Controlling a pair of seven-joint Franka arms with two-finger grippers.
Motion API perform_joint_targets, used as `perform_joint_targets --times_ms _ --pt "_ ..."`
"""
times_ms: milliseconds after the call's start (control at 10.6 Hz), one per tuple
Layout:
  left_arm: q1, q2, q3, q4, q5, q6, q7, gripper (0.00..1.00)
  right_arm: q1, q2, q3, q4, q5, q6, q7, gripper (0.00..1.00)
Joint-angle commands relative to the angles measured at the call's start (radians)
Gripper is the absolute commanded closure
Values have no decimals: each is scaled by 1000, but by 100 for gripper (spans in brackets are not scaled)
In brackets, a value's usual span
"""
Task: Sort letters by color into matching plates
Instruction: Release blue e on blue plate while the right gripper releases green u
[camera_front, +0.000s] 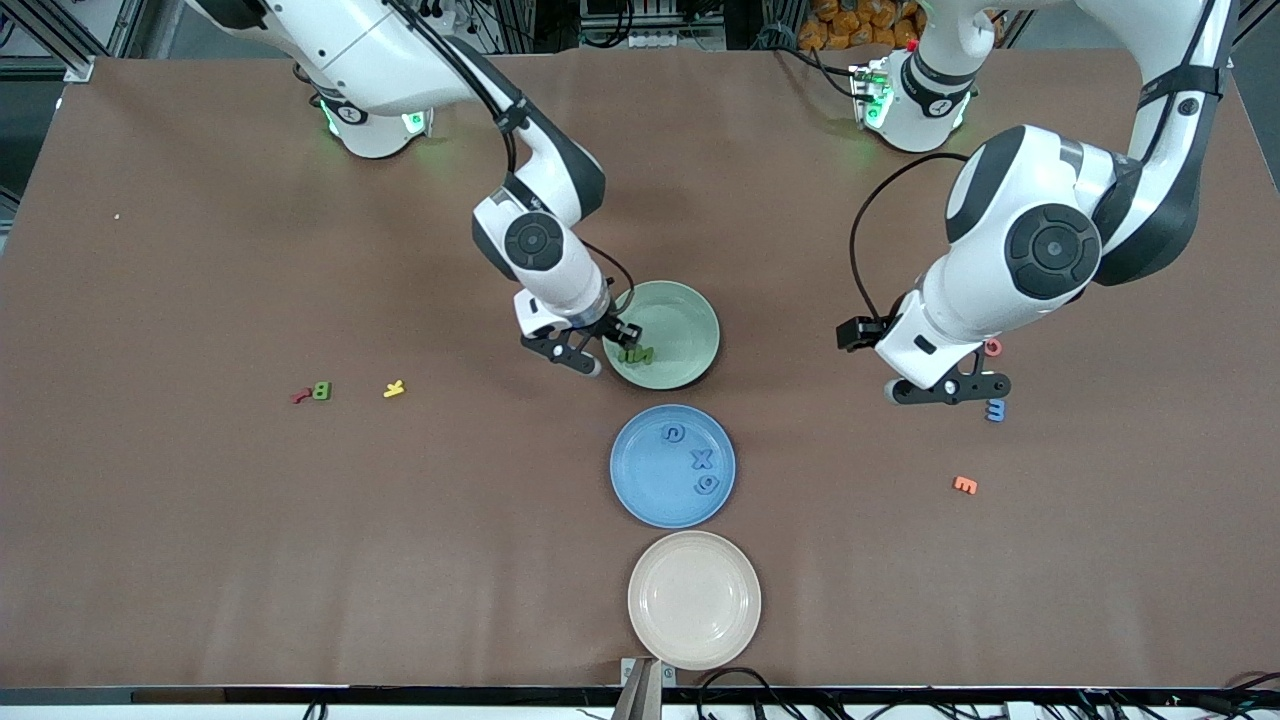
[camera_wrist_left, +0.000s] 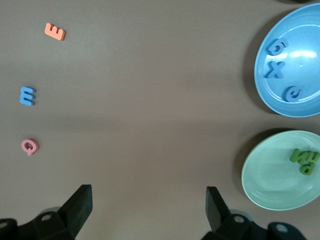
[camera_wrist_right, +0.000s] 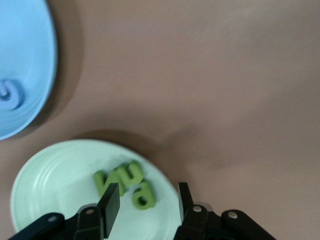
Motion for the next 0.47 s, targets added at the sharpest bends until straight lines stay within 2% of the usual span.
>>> perform_joint_targets --times_ms 0,188,376 --pt "71 -60 -2 -149 36 133 126 0 -96 -114 11 -34 -21 -180 -136 44" --pt "109 -91 -2 -230 36 214 185 0 -158 -167 8 -35 -21 -275 -281 44" --pt "131 -79 -2 -273 58 289 220 0 -210 -225 2 -96 -21 -293 -460 46"
